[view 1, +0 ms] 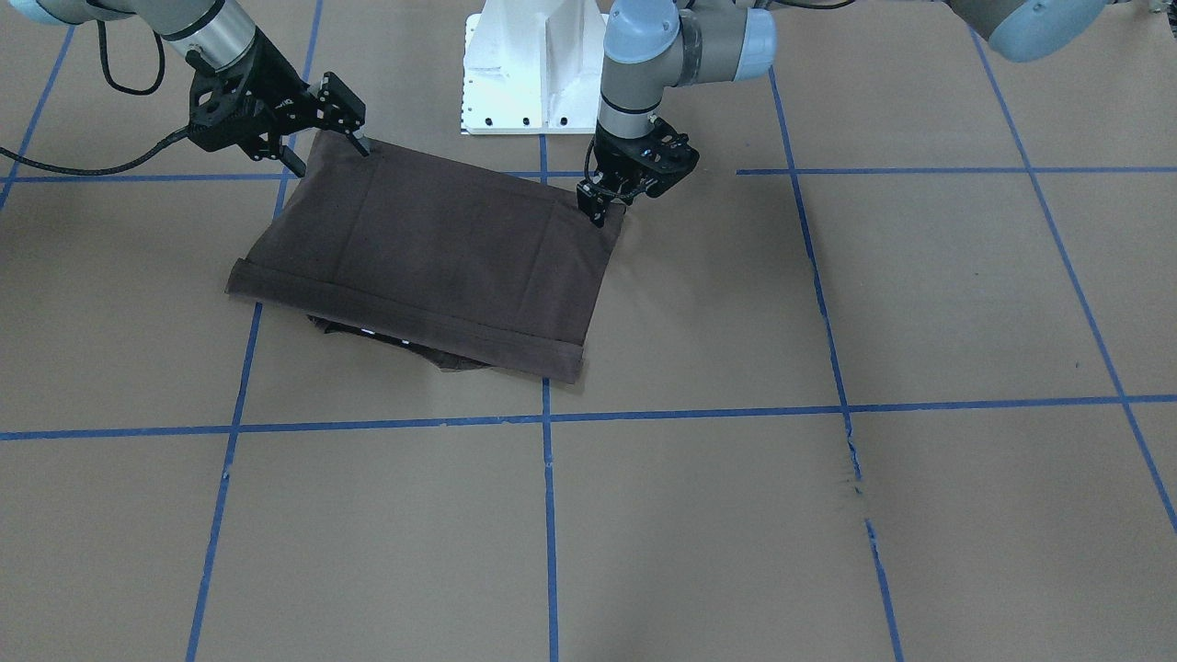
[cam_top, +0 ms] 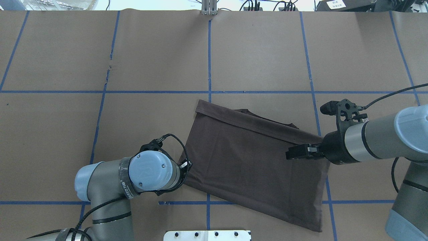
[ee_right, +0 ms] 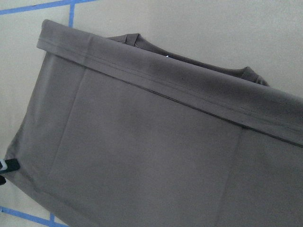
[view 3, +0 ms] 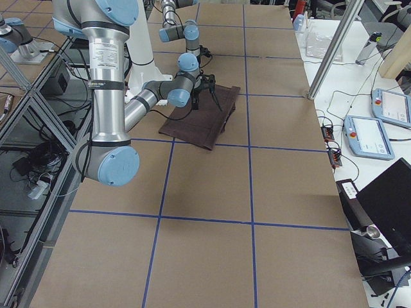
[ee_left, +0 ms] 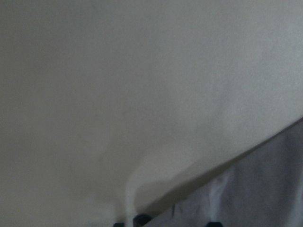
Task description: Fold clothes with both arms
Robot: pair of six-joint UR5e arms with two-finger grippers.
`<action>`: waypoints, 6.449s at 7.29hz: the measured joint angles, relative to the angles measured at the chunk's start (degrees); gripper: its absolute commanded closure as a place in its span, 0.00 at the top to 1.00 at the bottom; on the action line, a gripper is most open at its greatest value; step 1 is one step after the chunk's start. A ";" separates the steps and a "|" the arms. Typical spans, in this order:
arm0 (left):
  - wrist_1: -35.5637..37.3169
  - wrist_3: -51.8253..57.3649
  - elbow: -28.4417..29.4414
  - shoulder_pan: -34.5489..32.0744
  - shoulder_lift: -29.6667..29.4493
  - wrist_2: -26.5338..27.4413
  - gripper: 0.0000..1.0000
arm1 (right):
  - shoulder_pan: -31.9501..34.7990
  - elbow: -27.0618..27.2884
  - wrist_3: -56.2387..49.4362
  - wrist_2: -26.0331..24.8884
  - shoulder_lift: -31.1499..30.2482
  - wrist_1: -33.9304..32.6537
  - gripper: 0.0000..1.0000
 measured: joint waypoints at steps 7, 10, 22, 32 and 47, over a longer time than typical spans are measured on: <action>1.93 12.90 1.42 -12.25 0.25 0.19 0.00 | 1.75 0.03 -0.03 0.36 -0.65 0.00 1.00; -11.20 29.43 20.79 -22.75 -7.37 2.89 0.00 | 1.99 -0.02 -0.03 -0.10 -0.46 -0.10 1.00; -31.85 42.27 28.04 -33.15 -8.08 -5.05 1.00 | 2.32 -6.11 7.27 -1.33 12.57 -12.81 1.00; -10.41 -1.01 -1.66 -4.14 9.28 5.60 0.91 | 0.36 -8.42 12.90 -1.68 17.66 -17.58 1.00; -6.58 -2.31 -3.32 -1.38 9.03 5.66 0.24 | 0.96 -8.35 12.73 -1.58 17.51 -17.58 1.00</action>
